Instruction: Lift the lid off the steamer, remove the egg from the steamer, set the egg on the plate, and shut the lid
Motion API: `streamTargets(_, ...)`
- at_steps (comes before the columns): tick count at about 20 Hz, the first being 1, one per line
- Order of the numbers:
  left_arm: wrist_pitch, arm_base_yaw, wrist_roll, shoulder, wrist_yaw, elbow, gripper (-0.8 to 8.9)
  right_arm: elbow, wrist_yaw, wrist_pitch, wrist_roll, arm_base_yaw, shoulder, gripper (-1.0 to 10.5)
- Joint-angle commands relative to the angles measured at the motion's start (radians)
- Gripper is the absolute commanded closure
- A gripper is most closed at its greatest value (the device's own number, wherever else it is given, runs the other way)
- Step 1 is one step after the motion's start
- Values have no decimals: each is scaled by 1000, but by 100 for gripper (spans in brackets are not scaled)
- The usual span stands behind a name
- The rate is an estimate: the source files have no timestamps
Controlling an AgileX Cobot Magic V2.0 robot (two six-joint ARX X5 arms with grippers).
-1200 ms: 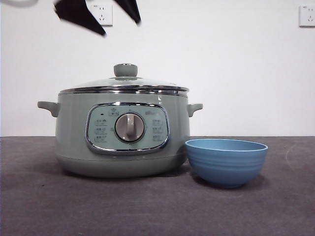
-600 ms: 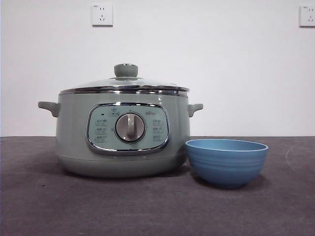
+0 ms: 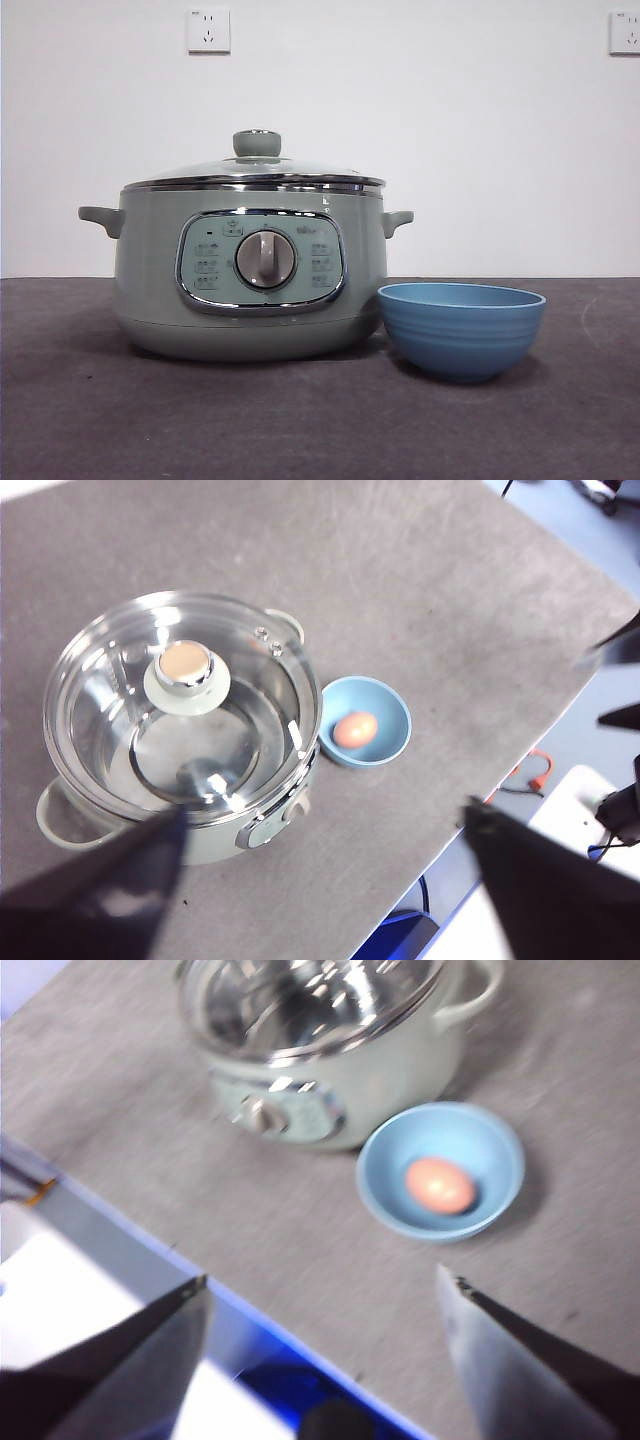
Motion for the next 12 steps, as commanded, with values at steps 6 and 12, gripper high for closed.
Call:
streamTargets(6, -54, -3, 2, -6, 3, -2, 821, 1, -31, -2, -5, 2, 19, 946)
streamTargets(12, -54, -3, 1, -5, 1, -2, 817, 1, -31, -2, -5, 2, 19, 946)
